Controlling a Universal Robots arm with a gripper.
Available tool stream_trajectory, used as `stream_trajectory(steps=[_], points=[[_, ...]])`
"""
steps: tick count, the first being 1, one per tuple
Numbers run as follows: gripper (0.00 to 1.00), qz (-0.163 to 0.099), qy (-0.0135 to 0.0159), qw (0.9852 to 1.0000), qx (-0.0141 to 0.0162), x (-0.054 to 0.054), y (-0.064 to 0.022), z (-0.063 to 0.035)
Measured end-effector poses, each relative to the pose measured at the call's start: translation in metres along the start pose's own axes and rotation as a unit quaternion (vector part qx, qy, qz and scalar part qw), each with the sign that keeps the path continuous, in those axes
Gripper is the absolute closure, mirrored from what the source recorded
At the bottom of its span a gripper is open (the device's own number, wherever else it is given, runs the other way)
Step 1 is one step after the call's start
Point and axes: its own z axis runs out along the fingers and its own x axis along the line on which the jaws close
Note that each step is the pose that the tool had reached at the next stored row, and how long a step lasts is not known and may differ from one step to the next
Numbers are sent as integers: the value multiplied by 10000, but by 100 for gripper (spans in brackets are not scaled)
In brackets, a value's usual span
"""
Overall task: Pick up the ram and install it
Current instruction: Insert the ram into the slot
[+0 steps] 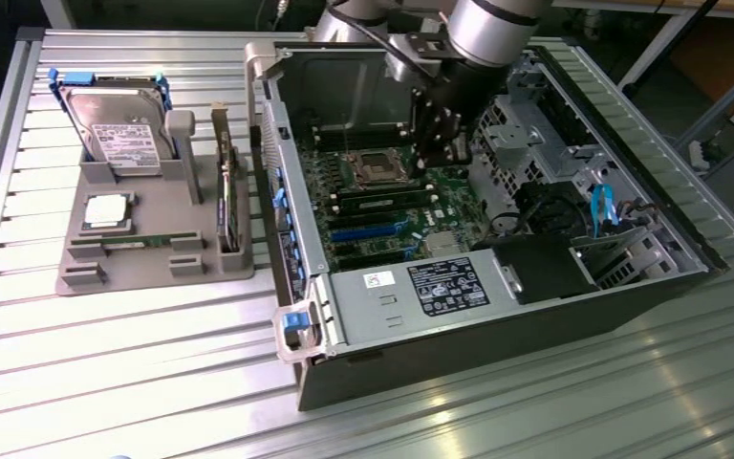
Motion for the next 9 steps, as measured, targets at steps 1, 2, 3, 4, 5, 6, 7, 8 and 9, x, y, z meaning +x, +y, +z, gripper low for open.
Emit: stream_trajectory(steps=[1,2,3,4,5,6,7,8,9], points=[[91,-1,-1,10000,-15,0,-61,-41],[91,0,-1,10000,-21,1,-95,-98],[91,-1,-3,10000,-60,1,-187,-148],[91,-2,-1,9999,-143,1,-331,-164],[91,-3,-1,9998,-208,1,-449,-179],[91,-3,-2,9998,-213,1,-458,-183],[91,-1,0,10000,-81,2,-458,-184],[91,0,-2,9999,106,1,-457,-182],[91,3,-1,9995,301,2,-456,-181]])
